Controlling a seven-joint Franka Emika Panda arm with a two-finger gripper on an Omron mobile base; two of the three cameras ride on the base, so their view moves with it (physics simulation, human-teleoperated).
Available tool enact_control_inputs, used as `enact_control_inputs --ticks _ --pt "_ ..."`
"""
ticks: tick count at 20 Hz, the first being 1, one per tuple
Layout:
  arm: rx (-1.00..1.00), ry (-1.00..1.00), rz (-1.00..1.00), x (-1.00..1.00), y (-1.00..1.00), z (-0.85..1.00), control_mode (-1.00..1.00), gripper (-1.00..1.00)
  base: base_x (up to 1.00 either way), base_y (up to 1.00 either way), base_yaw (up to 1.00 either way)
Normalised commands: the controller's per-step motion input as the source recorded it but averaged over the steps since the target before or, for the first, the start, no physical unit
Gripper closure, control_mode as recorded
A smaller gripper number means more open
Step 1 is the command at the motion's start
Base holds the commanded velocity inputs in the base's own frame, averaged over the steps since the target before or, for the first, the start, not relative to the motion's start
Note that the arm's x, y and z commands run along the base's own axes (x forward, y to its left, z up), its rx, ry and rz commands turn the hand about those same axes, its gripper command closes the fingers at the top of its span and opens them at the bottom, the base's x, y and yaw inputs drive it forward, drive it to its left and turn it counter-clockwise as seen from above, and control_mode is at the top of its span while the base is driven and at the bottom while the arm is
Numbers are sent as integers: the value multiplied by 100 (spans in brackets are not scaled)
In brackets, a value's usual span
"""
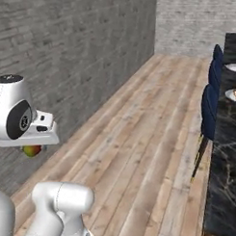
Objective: Pick up the tangerine and mango from the fridge and place one fruit on each plate on the dining counter.
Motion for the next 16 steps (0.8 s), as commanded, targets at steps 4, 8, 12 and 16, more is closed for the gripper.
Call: enact_control_inputs --ticks 4,8,12,16 --pt "0 0 0 0 0 0 100 100 100 21 -45" --pt "0 0 0 0 0 0 100 100 100 20 -42" --pt "0 0 0 0 0 0 100 100 100 66 -45" --pt "0 0 0 0 0 0 100 100 100 68 -54"
